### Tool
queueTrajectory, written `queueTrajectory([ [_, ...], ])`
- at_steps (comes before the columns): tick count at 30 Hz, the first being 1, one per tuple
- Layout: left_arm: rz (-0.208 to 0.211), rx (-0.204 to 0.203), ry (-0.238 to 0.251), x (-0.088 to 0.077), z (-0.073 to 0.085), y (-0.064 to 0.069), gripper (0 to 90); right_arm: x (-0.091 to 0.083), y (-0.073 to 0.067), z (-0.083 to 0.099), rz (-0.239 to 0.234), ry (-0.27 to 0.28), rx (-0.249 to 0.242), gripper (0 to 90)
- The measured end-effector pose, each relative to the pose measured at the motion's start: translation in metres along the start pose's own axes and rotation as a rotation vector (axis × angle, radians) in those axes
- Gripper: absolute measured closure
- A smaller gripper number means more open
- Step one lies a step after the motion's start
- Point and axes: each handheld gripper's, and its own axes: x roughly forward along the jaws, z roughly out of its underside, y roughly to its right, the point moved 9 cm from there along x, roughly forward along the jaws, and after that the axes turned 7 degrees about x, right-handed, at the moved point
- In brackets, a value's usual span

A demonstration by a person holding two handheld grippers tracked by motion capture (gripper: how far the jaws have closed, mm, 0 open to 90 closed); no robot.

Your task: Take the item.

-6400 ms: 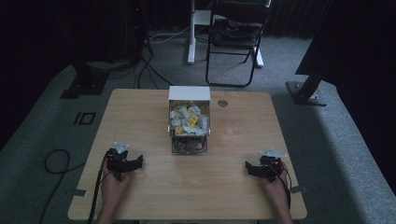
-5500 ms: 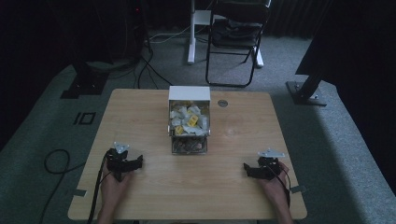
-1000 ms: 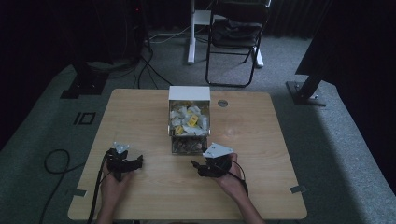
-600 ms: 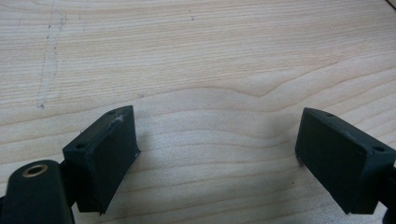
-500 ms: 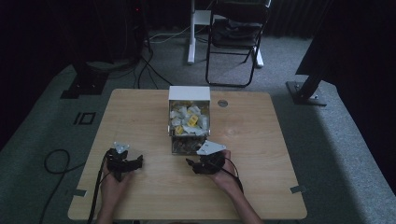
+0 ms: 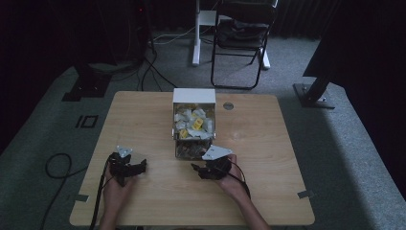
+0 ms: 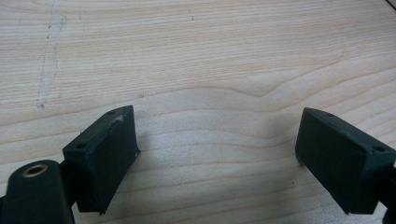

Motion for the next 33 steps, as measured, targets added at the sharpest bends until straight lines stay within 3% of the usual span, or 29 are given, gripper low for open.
queueTrajectory([
  [15,0.0,0.001,-0.001,0.0,0.0,0.0,13.7,-0.01,-0.016,0.009,-0.02,0.011,-0.026,46.7],
  [25,0.0,0.001,-0.002,0.0,0.0,0.0,13.7,-0.017,-0.015,0.007,-0.004,0.031,-0.02,47.6],
  [28,0.0,0.001,-0.001,0.0,0.0,0.0,13.7,-0.02,-0.013,0.001,0.014,0.055,-0.011,50.6],
  [31,0.0,0.001,-0.002,0.0,0.0,0.0,13.7,-0.024,-0.009,-0.006,0.041,0.084,-0.008,66.3],
  [33,0.0,0.001,-0.001,0.0,0.0,0.0,13.7,-0.024,-0.006,-0.012,0.052,0.105,0.0,70.7],
])
